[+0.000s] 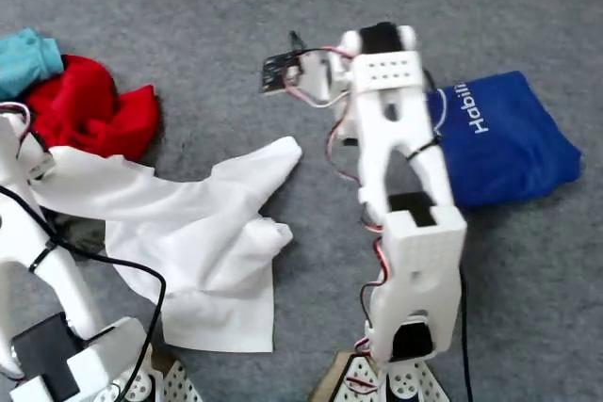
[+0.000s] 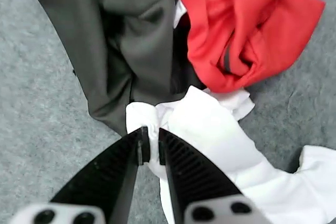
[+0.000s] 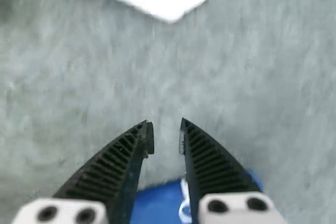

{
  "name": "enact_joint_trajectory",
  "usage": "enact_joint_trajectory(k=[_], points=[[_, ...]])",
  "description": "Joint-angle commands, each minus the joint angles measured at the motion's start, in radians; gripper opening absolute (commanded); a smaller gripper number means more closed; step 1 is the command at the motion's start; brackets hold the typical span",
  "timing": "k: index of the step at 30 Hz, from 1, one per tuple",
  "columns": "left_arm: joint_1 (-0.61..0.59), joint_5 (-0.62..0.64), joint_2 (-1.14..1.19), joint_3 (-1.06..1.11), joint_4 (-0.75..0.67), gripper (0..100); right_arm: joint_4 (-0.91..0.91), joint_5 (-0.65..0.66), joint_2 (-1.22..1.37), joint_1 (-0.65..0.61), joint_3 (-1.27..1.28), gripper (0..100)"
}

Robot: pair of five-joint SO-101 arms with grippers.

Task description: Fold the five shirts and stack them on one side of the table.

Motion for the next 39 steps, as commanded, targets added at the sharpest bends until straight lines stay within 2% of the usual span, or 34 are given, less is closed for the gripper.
enact_joint_trajectory(k=[1, 5, 9, 15, 25, 30, 39], points=[[-0.009, -0.008, -0.027, -0.074, -0.003, 2, -0.057, -0.04, 0.013, -0.088, -0.005, 10.7], [-0.008, -0.008, -0.025, -0.069, -0.005, 2, -0.163, -0.176, 0.041, -0.168, -0.008, 10.8], [-0.008, -0.008, -0.025, -0.068, -0.005, 2, -0.262, -0.448, 0.085, -0.197, -0.064, 10.8], [-0.008, -0.008, -0.025, -0.066, 0.003, 2, -0.222, -0.767, 0.234, -0.193, -0.242, 10.8], [-0.011, -0.006, -0.031, -0.064, 0.005, 2, -0.008, -0.953, 0.498, -0.196, -0.636, 10.9], [-0.014, -0.006, -0.031, -0.063, 0.005, 2, 0.048, -0.977, 0.588, -0.193, -0.748, 10.9], [-0.014, -0.005, -0.027, -0.063, 0.005, 2, 0.071, -0.967, 0.661, -0.194, -0.762, 10.9]])
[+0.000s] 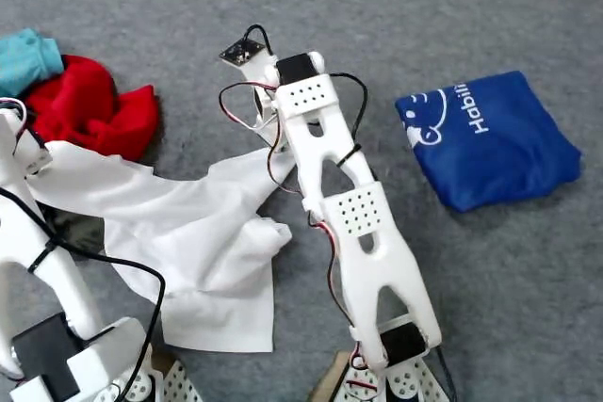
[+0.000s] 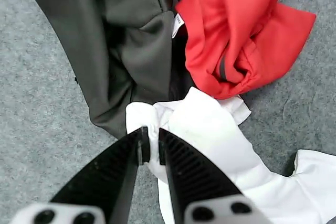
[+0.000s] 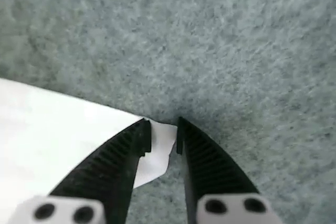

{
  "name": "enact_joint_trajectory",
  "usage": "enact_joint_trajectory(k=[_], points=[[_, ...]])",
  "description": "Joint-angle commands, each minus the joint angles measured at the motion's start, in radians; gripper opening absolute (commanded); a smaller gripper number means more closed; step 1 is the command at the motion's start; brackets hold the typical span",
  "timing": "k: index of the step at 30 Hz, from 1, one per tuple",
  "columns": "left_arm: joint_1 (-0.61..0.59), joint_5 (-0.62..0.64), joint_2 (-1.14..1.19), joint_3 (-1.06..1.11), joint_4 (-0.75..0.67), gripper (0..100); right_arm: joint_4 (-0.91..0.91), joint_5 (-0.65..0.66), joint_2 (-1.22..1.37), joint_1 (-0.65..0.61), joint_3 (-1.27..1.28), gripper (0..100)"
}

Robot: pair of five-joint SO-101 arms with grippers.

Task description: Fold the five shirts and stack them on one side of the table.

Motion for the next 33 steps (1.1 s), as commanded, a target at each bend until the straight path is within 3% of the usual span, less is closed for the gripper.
enact_joint_trajectory(k=[1, 13, 17, 33], points=[[-0.014, -0.003, -0.027, -0.044, 0.005, 2, 0.014, -0.002, 0.002, -0.01, -0.036, 10.9], [-0.015, -0.005, -0.031, -0.044, 0.006, 2, 0.038, -0.011, 0.007, -0.007, -0.031, 10.3], [-0.015, -0.005, -0.035, -0.044, 0.006, 2, 0.038, -0.011, 0.007, -0.007, -0.031, 0.2], [-0.017, -0.005, -0.036, -0.054, 0.032, 2, 0.068, -0.006, -0.062, -0.007, -0.133, 0.2]])
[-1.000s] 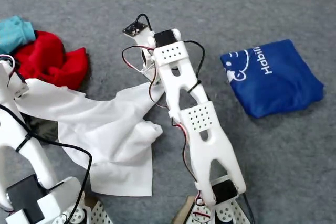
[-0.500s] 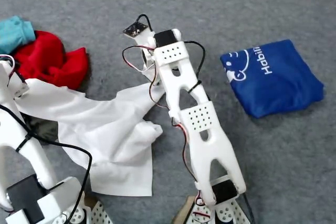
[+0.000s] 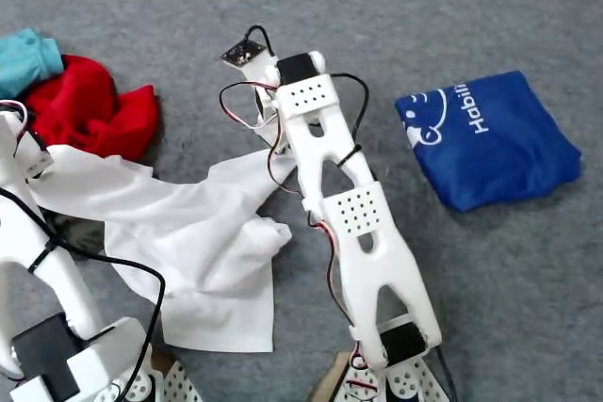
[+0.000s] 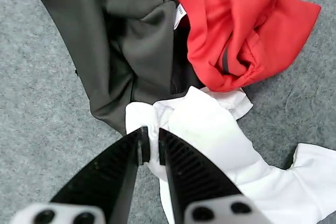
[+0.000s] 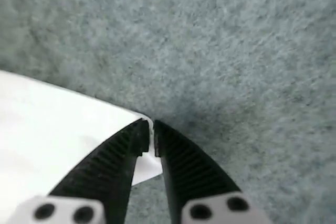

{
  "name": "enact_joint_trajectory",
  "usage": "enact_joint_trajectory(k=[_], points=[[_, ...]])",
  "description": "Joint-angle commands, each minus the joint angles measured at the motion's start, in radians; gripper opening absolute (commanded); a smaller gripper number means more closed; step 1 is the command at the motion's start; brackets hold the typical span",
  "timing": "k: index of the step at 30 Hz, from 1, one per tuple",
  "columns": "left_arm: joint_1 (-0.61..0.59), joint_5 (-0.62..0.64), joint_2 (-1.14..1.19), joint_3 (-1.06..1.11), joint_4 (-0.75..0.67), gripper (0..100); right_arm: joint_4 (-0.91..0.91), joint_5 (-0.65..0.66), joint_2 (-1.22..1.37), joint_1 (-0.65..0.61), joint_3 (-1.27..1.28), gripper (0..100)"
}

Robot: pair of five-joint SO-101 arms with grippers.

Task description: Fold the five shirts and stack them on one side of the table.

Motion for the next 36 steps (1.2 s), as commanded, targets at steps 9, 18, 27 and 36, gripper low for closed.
enact_joint_trajectory(k=[9, 18, 27, 36], points=[[-0.017, -0.006, -0.038, -0.055, 0.006, 2, 0.025, -0.002, -0.292, -0.008, -0.096, 0.2], [-0.017, -0.006, -0.136, -0.152, 0.074, 2, 0.025, -0.002, -0.622, -0.007, -0.094, 0.2], [-0.017, -0.006, -0.361, -0.17, 0.068, 2, 0.023, -0.002, -0.906, 0.035, -0.097, 0.2], [-0.015, -0.002, -0.596, -0.183, 0.051, 2, 0.009, 0.0, -1.19, 0.085, -0.101, 0.2]])
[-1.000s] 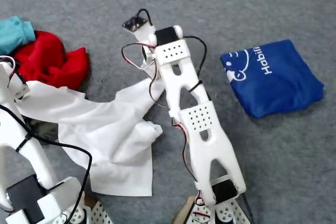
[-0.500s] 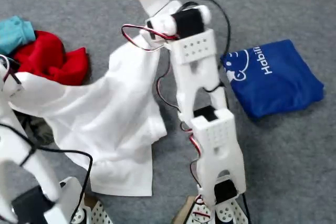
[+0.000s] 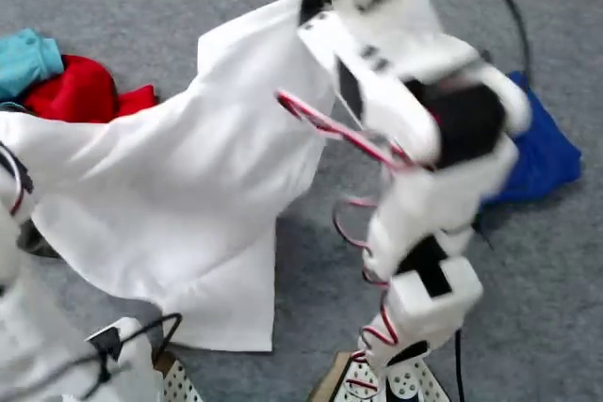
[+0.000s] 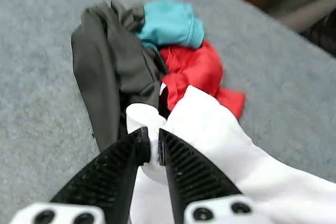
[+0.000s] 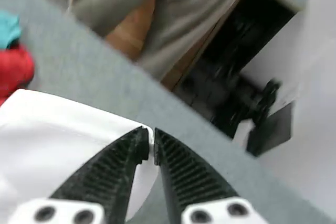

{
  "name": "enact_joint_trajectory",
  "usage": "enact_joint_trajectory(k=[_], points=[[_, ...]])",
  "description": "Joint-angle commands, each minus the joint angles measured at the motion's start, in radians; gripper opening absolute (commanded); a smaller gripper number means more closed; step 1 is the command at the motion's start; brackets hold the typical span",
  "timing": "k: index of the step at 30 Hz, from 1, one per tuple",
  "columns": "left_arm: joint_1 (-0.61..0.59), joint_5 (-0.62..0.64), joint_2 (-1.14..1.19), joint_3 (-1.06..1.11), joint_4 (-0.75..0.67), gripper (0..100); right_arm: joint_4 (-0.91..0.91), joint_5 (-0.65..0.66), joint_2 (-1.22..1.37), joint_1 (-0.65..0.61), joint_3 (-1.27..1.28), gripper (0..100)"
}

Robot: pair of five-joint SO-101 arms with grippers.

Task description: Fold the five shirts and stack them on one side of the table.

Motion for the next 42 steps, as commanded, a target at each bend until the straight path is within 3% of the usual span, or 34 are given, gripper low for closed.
enact_joint_trajectory(k=[1, 11, 15, 19, 23, 29, 35, 42], points=[[-0.009, 0.0, -0.093, -0.058, -0.032, 2, -0.011, -0.002, -0.151, 0.03, -0.054, 0.2], [-0.011, 0.0, -0.286, -0.052, -0.043, 2, -0.292, 0.021, -0.375, 0.03, -0.048, 0.2], [-0.009, -0.006, -0.325, -0.052, 0.098, 2, -0.361, 0.069, -0.415, 0.027, -0.048, 0.2], [-0.009, -0.008, -0.358, -0.018, 0.12, 2, -0.428, 0.098, -0.45, 0.027, -0.048, 0.2], [-0.009, -0.012, -0.432, 0.081, 0.12, 2, -0.488, 0.114, -0.481, 0.027, -0.048, 0.2], [-0.011, -0.117, -0.619, 0.321, 0.12, 2, -0.491, 0.138, -0.481, 0.027, -0.042, 0.2], [-0.002, -0.141, -0.673, 0.523, 0.118, 2, -0.491, 0.132, -0.483, 0.025, 0.133, 0.2], [0.0, -0.144, -0.559, 0.649, 0.028, 2, -0.493, 0.132, -0.481, 0.024, 0.559, 0.2]])
